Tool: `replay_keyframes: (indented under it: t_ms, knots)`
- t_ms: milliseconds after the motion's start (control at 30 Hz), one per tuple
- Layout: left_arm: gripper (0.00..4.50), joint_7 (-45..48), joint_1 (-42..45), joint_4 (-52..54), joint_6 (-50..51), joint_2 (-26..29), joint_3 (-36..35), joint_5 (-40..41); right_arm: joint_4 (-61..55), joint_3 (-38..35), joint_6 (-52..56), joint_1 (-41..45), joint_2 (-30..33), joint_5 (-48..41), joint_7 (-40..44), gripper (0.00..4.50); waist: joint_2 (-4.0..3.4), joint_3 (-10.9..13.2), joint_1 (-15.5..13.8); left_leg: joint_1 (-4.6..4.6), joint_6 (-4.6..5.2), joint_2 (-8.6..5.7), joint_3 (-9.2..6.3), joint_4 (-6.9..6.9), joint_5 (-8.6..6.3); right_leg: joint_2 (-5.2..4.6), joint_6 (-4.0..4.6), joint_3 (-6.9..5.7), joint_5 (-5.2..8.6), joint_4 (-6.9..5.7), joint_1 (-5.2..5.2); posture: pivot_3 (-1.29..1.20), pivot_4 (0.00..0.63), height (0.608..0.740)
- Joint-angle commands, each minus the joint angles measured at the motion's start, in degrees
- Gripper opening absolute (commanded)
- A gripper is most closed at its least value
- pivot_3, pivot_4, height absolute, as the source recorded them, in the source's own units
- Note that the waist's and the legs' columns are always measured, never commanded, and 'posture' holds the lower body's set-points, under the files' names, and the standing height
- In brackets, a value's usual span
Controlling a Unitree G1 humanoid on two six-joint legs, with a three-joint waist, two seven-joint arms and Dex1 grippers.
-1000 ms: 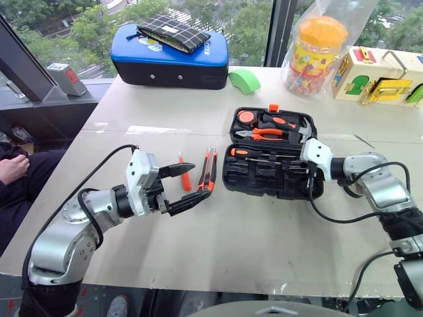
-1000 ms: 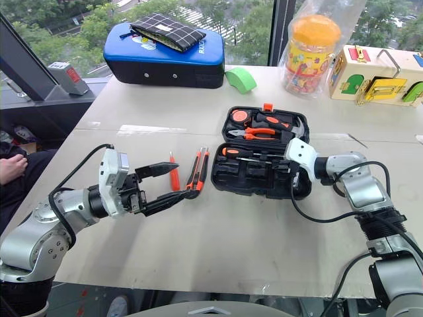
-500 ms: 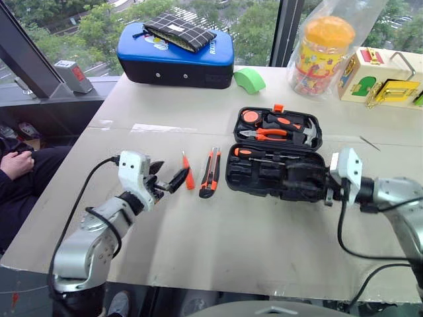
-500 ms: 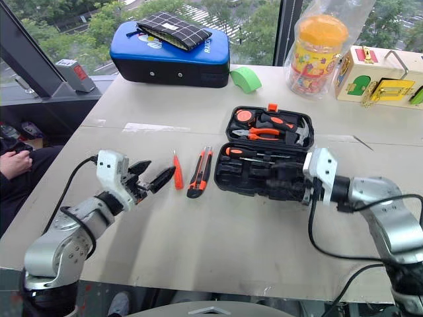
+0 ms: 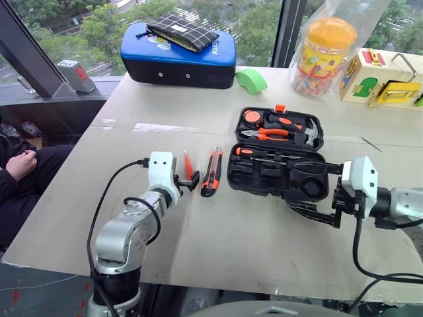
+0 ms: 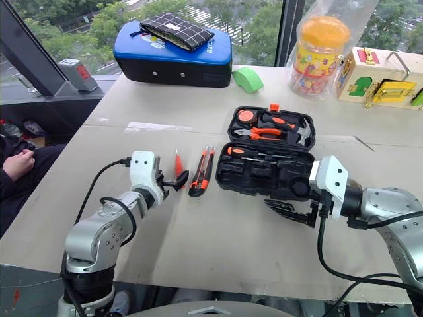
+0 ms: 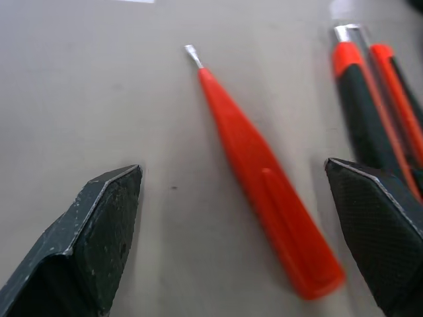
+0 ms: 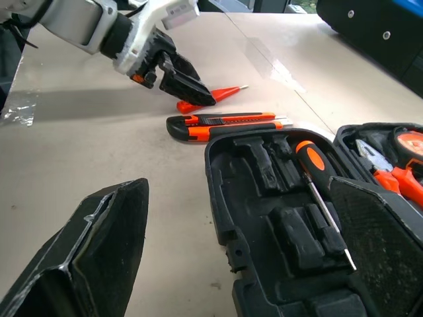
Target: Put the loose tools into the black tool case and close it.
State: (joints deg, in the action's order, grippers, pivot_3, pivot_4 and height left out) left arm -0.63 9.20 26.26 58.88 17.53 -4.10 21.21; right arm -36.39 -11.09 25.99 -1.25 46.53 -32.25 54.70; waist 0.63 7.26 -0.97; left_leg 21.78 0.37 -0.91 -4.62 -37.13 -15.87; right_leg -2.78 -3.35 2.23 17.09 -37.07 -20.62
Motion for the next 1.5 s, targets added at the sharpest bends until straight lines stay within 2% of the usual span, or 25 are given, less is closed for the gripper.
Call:
replay_keyframes:
  t_ms: [33, 233, 267, 400, 500, 567, 667, 800, 967, 1100, 1233, 1500]
  knots:
    - [3.56, 1.57, 0.45, -2.32, -0.87, -0.31, 2.64, -1.60, -2.86, -3.70, -0.65, -0.83, 1.16, -1.69, 0.22, 4.50, 0.00, -0.01, 0.01, 0.00, 0.00, 0.00, 0.01, 0.00, 0.00, -0.01, 0.00, 0.02, 0.00, 0.01, 0.00, 0.00, 0.150, 0.740]
    - [0.64, 3.85, -0.09, -3.33, -2.84, -0.15, 3.23, -3.30, -4.67, -5.15, 0.41, -2.04, 2.14, -3.09, -0.58, 4.50, -0.05, -0.05, -0.01, -0.02, 0.00, -0.01, 0.02, -0.03, 0.00, -0.07, 0.00, 0.03, 0.00, -0.01, 0.03, 0.00, 0.150, 0.740]
    - [0.33, 4.44, -0.32, -3.20, -3.48, 0.27, 3.20, -3.56, -4.95, -5.25, 0.60, -2.13, 2.18, -3.30, -0.90, 4.50, -0.05, -0.05, -0.01, -0.01, 0.00, -0.01, 0.01, -0.04, 0.00, -0.07, 0.00, 0.02, 0.00, -0.01, 0.03, 0.00, 0.150, 0.740]
    - [0.34, 8.24, -1.00, -3.26, -8.95, 3.54, 2.00, -4.96, -5.26, -5.44, 0.84, -2.52, 1.86, -3.50, -1.90, 4.50, -0.05, -0.05, 0.05, -0.01, 0.00, -0.01, 0.00, -0.03, 0.00, -0.08, 0.00, 0.01, 0.00, 0.00, 0.02, 0.00, 0.150, 0.740]
    - [0.34, 15.33, 0.87, -4.42, -16.14, 6.20, -0.67, -2.72, -5.77, -5.19, 0.74, -3.30, 1.26, -3.48, -2.93, 4.50, -0.03, -0.03, 0.10, -0.01, -0.01, 0.03, -0.01, -0.01, 0.01, -0.06, 0.01, 0.00, 0.00, 0.00, 0.00, 0.00, 0.150, 0.740]
    - [0.34, 25.30, 3.83, -5.29, -21.90, 9.41, 0.66, -0.52, -6.49, -6.12, 1.07, -4.49, 0.73, -4.14, -3.95, 4.50, 0.04, 0.02, 0.01, 0.02, -0.01, 0.03, -0.01, -0.01, 0.01, -0.08, 0.01, -0.02, 0.00, 0.00, 0.00, 0.00, 0.150, 0.740]
    - [0.34, 45.30, 9.11, -8.49, -30.72, 16.97, 7.30, 0.29, -8.70, -9.43, 1.60, -8.34, 0.68, -5.32, -4.59, 4.50, 0.01, 0.04, -0.29, 0.13, -0.19, 0.02, -0.11, -0.03, 0.11, -0.10, 0.03, -0.20, 0.01, 0.12, -0.01, 0.00, 0.150, 0.740]
    - [0.34, 62.27, 19.94, -21.61, -38.78, 20.72, 15.76, -3.51, -11.50, -15.38, 1.28, -15.48, 0.79, -5.12, -3.69, 4.50, -0.11, 0.01, 0.10, 0.11, -0.20, -0.10, 0.03, 0.04, 0.13, 0.02, 0.02, -0.32, 0.02, 0.26, 0.05, 0.00, 0.150, 0.740]
    - [0.34, 72.05, 36.31, -44.55, -50.72, 14.95, 25.83, -13.15, -12.95, -24.30, 1.12, -22.79, -0.67, -6.09, -3.05, 4.50, -0.02, 0.12, 0.20, 0.12, 0.06, -0.12, -0.01, -0.04, 0.00, 0.19, 0.00, -0.38, 0.02, 0.14, 0.03, 0.00, 0.150, 0.740]
    - [0.34, 75.29, 44.48, -58.44, -58.86, 9.67, 29.74, -18.86, -14.08, -28.06, 0.93, -25.88, -1.83, -6.31, -3.53, 4.50, 0.05, 0.14, 0.34, 0.14, 0.08, -0.34, -0.03, -0.14, 0.00, 0.23, -0.03, -0.42, 0.02, 0.10, 0.06, 0.00, 0.150, 0.740]
    - [0.34, 77.19, 50.59, -64.94, -60.42, 5.16, 32.29, -23.18, -14.10, -29.84, -0.14, -28.55, -2.62, -5.58, -2.81, 4.50, 0.13, 0.20, 0.48, 0.18, 0.09, -0.32, -0.07, -0.14, 0.00, 0.29, -0.05, -0.40, 0.03, 0.06, 0.01, 0.00, 0.150, 0.740]
    - [0.34, 77.33, 55.53, -74.00, -62.93, 2.83, 32.25, -27.96, -15.27, -31.61, -1.30, -31.60, -4.11, -5.30, -3.65, 4.50, 0.15, 0.20, 0.56, 0.13, 0.10, -0.29, -0.08, -0.17, 0.00, 0.33, -0.07, -0.38, 0.04, -0.02, 0.02, 0.00, 0.150, 0.740]
